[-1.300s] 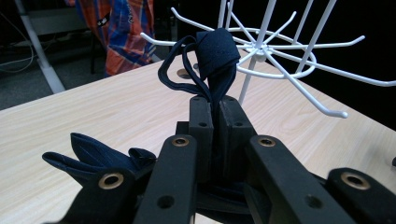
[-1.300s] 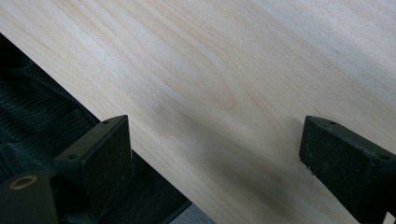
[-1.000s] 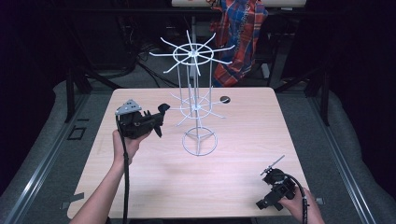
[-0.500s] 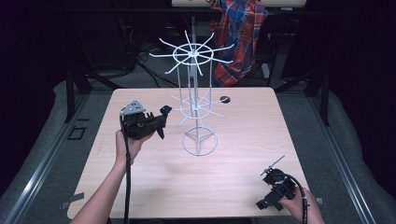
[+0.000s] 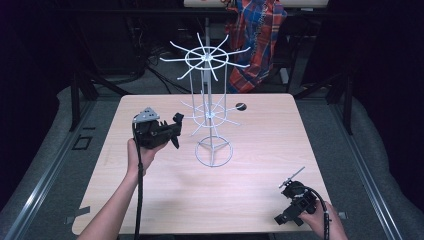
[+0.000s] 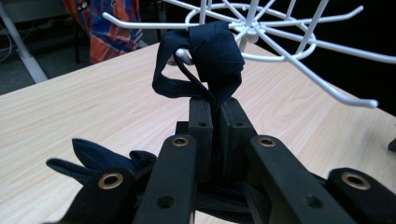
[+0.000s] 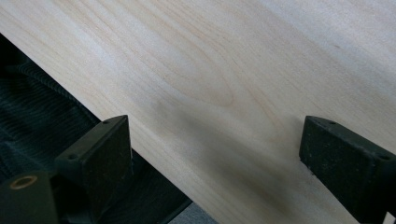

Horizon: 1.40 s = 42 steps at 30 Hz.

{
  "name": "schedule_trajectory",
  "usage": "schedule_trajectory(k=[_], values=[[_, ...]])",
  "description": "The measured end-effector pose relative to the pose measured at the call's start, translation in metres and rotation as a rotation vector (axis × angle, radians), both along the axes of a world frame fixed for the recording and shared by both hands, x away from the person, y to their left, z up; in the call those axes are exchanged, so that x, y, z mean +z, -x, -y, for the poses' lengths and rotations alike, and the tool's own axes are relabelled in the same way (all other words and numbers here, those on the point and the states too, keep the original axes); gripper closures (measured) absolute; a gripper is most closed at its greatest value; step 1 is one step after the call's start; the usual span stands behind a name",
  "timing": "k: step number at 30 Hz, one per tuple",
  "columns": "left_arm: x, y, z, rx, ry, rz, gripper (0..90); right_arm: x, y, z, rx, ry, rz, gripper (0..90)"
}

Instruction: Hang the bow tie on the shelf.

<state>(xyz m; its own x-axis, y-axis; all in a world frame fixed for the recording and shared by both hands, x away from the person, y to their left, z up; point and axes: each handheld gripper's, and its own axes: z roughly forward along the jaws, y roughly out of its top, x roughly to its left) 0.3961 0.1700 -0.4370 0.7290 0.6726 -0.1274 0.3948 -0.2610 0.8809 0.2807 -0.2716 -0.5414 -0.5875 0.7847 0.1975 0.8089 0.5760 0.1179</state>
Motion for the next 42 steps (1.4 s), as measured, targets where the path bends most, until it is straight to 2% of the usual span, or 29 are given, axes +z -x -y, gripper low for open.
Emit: schedule_trajectory(k=[7, 8, 9, 10, 11, 12, 14, 18, 20, 21, 22, 23, 24, 26, 27, 28, 30, 33, 39, 40, 42], values=[[-0.002, 0.000, 0.005, 0.001, -0.032, 0.008, 84.2, -0.002, 0.001, -0.001, -0.023, -0.029, 0.005, 8.8], [-0.002, 0.000, 0.005, 0.001, -0.032, 0.007, 84.0, -0.002, 0.001, -0.001, -0.023, -0.029, 0.005, 8.8], [-0.002, 0.000, 0.004, 0.002, -0.036, 0.007, 83.9, -0.002, 0.001, -0.001, -0.008, -0.002, 0.010, 8.8], [-0.002, -0.001, 0.005, 0.004, -0.036, 0.007, 83.9, -0.003, 0.001, -0.002, -0.023, -0.034, 0.012, 8.8], [-0.002, -0.001, 0.005, 0.003, -0.031, 0.006, 84.0, -0.002, 0.001, -0.001, -0.008, -0.002, 0.008, 8.8], [-0.003, -0.001, 0.006, 0.003, -0.033, 0.004, 84.0, -0.001, 0.000, 0.000, 0.005, 0.006, 0.000, 8.8], [-0.003, -0.001, 0.008, -0.002, -0.040, 0.005, 84.1, -0.002, 0.000, -0.001, -0.003, -0.012, -0.006, 8.8], [-0.004, -0.004, 0.016, -0.008, -0.038, 0.015, 84.1, -0.001, -0.001, 0.000, 0.006, -0.002, -0.008, 8.8], [-0.005, -0.004, 0.019, -0.009, -0.041, 0.017, 84.1, -0.003, 0.001, -0.001, -0.024, -0.028, 0.001, 8.8], [-0.005, -0.005, 0.020, -0.011, -0.040, 0.016, 84.0, -0.002, 0.001, 0.000, -0.009, 0.000, 0.006, 8.8], [-0.005, -0.005, 0.021, -0.025, -0.051, 0.007, 84.1, -0.002, 0.000, 0.001, -0.008, 0.002, 0.001, 8.8], [-0.006, -0.006, 0.022, -0.027, -0.055, 0.008, 84.0, -0.003, 0.001, 0.000, -0.024, -0.030, -0.004, 8.8], [-0.006, -0.006, 0.023, -0.032, -0.060, 0.005, 84.1, -0.003, 0.001, 0.000, -0.025, -0.031, -0.004, 8.8], [-0.007, -0.006, 0.024, -0.034, -0.060, 0.000, 84.0, -0.003, 0.001, 0.000, -0.024, -0.030, -0.004, 8.8], [-0.008, -0.007, 0.024, -0.038, -0.070, -0.003, 84.0, -0.002, 0.001, 0.000, -0.015, -0.005, 0.004, 8.8], [-0.008, -0.007, 0.024, -0.038, -0.071, -0.012, 84.1, -0.002, 0.001, 0.000, -0.009, -0.001, 0.005, 8.8], [-0.010, -0.008, 0.024, -0.036, -0.072, -0.017, 84.3, -0.003, 0.001, -0.001, -0.021, -0.016, 0.003, 8.8], [-0.011, -0.009, 0.026, -0.041, -0.076, -0.030, 84.7, -0.002, 0.001, 0.000, -0.010, 0.000, 0.002, 8.8], [-0.013, -0.012, 0.031, -0.037, -0.085, -0.037, 84.0, -0.002, 0.001, -0.001, -0.019, -0.012, 0.003, 8.8], [-0.013, -0.012, 0.031, -0.032, -0.085, -0.038, 83.7, -0.001, 0.000, 0.001, 0.006, 0.004, -0.008, 8.8], [-0.013, -0.012, 0.031, -0.027, -0.089, -0.038, 82.4, -0.001, 0.000, 0.001, 0.003, 0.002, -0.008, 8.8]])
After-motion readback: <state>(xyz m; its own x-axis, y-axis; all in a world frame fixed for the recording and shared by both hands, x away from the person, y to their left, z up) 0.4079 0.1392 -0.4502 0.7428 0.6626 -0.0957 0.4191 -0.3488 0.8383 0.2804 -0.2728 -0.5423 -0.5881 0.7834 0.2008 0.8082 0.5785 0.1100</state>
